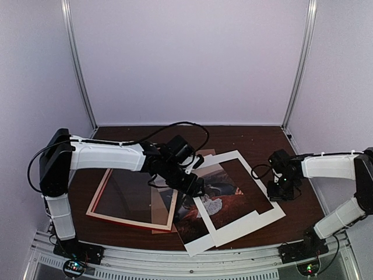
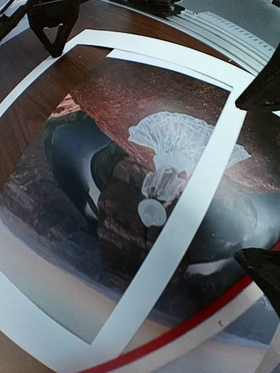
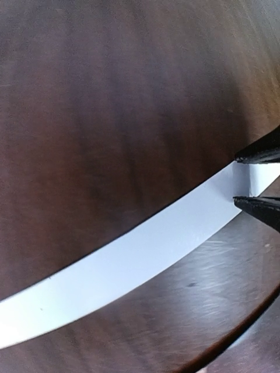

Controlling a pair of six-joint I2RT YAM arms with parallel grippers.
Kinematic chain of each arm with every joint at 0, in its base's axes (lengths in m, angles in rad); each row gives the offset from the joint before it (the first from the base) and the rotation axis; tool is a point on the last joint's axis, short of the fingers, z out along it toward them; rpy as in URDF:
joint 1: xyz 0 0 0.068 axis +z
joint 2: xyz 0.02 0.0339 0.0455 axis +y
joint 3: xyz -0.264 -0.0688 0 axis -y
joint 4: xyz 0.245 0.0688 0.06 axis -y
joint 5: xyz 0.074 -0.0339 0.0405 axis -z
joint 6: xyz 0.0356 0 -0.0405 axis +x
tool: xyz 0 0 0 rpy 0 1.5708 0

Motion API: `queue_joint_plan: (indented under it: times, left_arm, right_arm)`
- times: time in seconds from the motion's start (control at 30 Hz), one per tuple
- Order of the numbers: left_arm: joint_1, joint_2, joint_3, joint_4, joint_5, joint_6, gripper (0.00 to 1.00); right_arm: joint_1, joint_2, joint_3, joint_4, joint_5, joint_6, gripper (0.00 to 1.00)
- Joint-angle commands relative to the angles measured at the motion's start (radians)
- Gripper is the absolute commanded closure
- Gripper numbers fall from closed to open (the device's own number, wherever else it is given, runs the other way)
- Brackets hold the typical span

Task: Put the photo into the frame
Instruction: Pick up the mat board from the photo.

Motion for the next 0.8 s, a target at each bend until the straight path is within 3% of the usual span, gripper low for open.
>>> queue_joint_plan:
  times: [0.0, 0.23, 0.5, 0.77]
  left_arm:
    - [-0.025, 0.07, 0.061, -0.03, 0.007, -0.051, 0.21]
    - [-0.026, 0.128, 0.075, -0.028, 0.025, -0.108, 0.22]
    - [-0.026, 0.197, 0.11, -0.036, 0.018, -0.172, 0.25]
    - [-0.024, 0.231, 0.137, -0.065, -0.023, -0.208, 0.26]
  right_arm:
    - [0.046, -0.1, -0.074, -0.023, -0.027, 0.109, 0.81]
    - [0.057, -0.217, -0.066, -0.039, 0.031, 0.109, 0.73]
    - [0.029, 0.029, 0.09, -0.005, 0.032, -0.023, 0.54]
    - [0.0, 0.15, 0.172, 0.017, 0.016, -0.1, 0.45]
